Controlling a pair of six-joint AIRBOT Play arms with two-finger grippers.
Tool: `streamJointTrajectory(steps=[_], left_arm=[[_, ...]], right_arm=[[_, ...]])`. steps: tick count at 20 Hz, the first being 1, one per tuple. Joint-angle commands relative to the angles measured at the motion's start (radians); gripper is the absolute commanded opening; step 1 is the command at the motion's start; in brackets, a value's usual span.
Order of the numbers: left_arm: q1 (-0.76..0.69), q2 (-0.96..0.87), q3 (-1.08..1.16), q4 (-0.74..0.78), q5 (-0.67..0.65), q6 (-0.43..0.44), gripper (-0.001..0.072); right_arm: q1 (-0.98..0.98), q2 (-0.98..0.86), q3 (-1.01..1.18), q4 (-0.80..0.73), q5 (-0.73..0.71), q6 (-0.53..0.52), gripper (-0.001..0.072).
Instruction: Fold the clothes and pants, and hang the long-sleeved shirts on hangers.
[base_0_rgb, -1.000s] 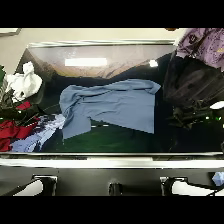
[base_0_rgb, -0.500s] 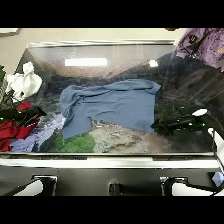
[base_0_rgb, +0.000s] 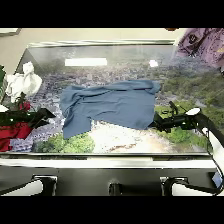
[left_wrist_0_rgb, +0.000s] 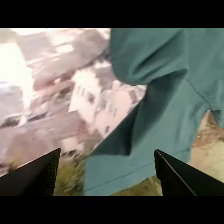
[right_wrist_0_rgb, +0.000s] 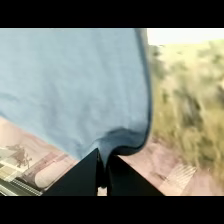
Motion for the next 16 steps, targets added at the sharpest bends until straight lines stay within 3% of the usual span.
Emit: streamJointTrajectory(steps=[1, 6, 10, 11, 12, 13, 16], left_arm=[[-0.052, -0.085, -0.012, -0.107, 0.067, 0.105, 0.0668], [-0.158, -0.167, -0.011, -0.122, 0.191, 0.109, 0.0668], [-0.216, -0.216, -0.008, -0.245, 0.237, 0.181, 0.0646], [-0.224, -0.219, -0.003, -0.268, 0.244, 0.187, 0.052], [-0.226, -0.218, 0.01, -0.274, 0.238, 0.187, 0.0146], [-0.225, -0.215, 0.037, -0.275, 0.219, 0.194, 0.0022], [-0.225, -0.194, 0.189, -0.274, 0.13, 0.19, 0.002]], right_arm=[[0.003, 0.022, 0.0, 0.011, -0.008, 0.009, 0.0031], [0.003, 0.024, 0.0, 0.021, 0.017, 0.012, 0.0032], [0.003, 0.024, 0.0, 0.026, 0.045, 0.011, 0.0031], [0.003, 0.025, 0.0, 0.032, 0.054, 0.012, 0.0031], [0.003, 0.028, 0.0, 0.048, 0.062, 0.011, 0.0031], [0.003, 0.04, 0.008, 0.067, 0.064, 0.006, 0.0031], [0.003, 0.083, 0.155, 0.085, 0.067, 0.004, 0.0029]])
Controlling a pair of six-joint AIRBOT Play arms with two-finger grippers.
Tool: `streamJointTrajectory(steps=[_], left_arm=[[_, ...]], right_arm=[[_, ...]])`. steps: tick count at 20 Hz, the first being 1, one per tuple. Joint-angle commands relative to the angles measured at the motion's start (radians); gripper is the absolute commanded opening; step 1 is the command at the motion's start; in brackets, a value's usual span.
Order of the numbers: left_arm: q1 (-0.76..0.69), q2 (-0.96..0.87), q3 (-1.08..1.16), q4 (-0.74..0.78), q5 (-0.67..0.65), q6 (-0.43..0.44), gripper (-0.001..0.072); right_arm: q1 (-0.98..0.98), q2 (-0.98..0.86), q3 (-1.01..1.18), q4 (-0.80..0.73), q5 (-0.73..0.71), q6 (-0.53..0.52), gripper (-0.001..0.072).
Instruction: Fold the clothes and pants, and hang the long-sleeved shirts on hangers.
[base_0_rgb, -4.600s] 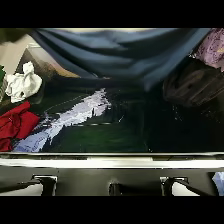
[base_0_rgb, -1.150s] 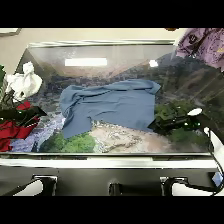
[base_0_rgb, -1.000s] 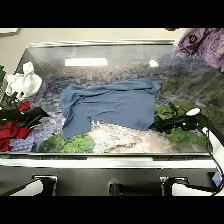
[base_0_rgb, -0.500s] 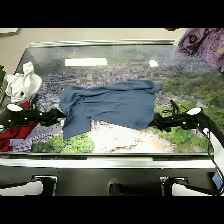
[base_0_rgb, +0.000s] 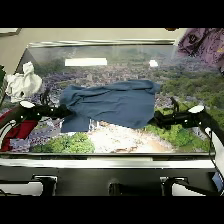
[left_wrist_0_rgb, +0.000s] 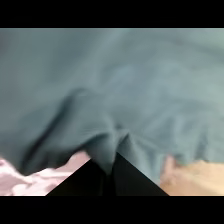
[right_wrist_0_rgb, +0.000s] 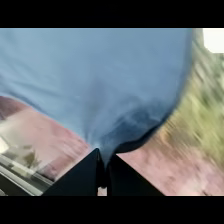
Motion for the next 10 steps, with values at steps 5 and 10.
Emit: streamJointTrajectory(steps=[5, 10], left_arm=[[-0.035, 0.098, 0.674, 0.113, -0.108, -0.113, 0.0019], [-0.045, 0.259, 1.215, 0.365, -0.098, -0.245, 0.002]], right_arm=[[0.01, 0.045, 0.732, 0.115, 0.003, 0.045, 0.0028], [0.01, 0.143, 1.328, 0.096, -0.002, 0.139, 0.003]])
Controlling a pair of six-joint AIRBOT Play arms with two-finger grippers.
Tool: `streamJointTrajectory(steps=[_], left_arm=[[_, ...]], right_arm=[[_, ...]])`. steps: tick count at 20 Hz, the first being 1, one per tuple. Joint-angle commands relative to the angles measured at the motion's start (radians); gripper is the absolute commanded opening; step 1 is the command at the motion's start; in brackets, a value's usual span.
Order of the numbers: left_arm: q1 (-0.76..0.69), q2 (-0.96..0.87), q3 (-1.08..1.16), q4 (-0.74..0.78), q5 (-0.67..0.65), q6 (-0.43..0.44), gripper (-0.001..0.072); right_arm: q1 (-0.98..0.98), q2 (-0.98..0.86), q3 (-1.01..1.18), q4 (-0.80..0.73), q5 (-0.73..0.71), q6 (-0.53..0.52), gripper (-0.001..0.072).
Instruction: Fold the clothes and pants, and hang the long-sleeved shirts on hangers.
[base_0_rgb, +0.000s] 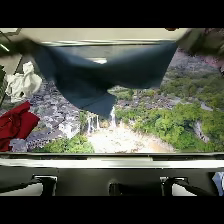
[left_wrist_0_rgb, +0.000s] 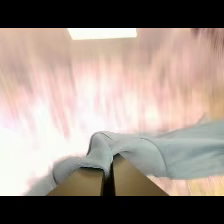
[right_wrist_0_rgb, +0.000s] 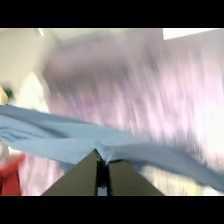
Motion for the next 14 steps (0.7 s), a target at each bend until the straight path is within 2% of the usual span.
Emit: streamJointTrajectory(steps=[1, 3, 6, 8, 10, 14], left_arm=[[-0.004, 0.179, 0.23, 0.141, 0.063, -0.079, 0.002], [-0.004, 0.36, 0.125, 0.14, 0.108, -0.08, 0.002], [-0.004, 0.591, -0.022, 0.152, 0.113, -0.092, 0.002], [-0.004, 0.678, -0.061, 0.217, 0.113, -0.178, 0.002], [-0.004, 0.702, -0.069, 0.292, 0.113, -0.28, 0.002], [-0.004, 0.615, -0.069, 0.277, 0.052, -0.289, 0.0021]], right_arm=[[0.001, 0.135, 0.289, -0.005, -0.046, 0.05, 0.003], [0.001, 0.282, 0.271, -0.043, -0.069, 0.059, 0.003], [0.001, 0.454, 0.236, -0.221, -0.095, 0.174, 0.003], [0.001, 0.502, 0.233, -0.309, -0.096, 0.25, 0.003], [0.001, 0.501, 0.233, -0.311, -0.097, 0.282, 0.003], [0.001, 0.411, 0.191, -0.313, -0.008, 0.308, 0.0029]])
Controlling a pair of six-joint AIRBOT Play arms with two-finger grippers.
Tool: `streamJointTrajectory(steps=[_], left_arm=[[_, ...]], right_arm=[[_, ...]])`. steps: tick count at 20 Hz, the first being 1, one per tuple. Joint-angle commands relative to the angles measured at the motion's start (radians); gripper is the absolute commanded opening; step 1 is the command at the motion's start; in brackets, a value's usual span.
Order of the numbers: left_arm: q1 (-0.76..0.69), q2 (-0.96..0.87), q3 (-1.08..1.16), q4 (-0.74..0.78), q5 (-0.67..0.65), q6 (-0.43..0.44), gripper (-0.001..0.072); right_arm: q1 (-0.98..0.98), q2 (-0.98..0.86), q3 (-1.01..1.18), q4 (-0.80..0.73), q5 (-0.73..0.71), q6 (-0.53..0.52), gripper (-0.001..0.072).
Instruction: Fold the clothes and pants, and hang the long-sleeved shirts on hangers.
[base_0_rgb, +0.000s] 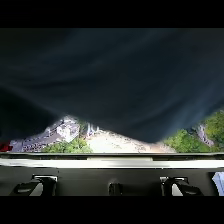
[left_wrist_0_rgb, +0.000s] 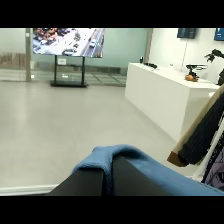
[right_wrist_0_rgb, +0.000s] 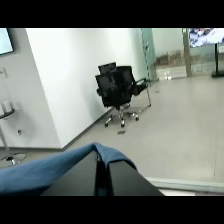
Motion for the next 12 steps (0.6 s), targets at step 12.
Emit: streamJointTrajectory(steps=[12], left_arm=[[-0.144, -0.97, -0.01, -0.022, -0.239, 0.077, 0.0023]], right_arm=[[0.026, -0.821, -0.219, -0.03, 0.196, 0.044, 0.003]])
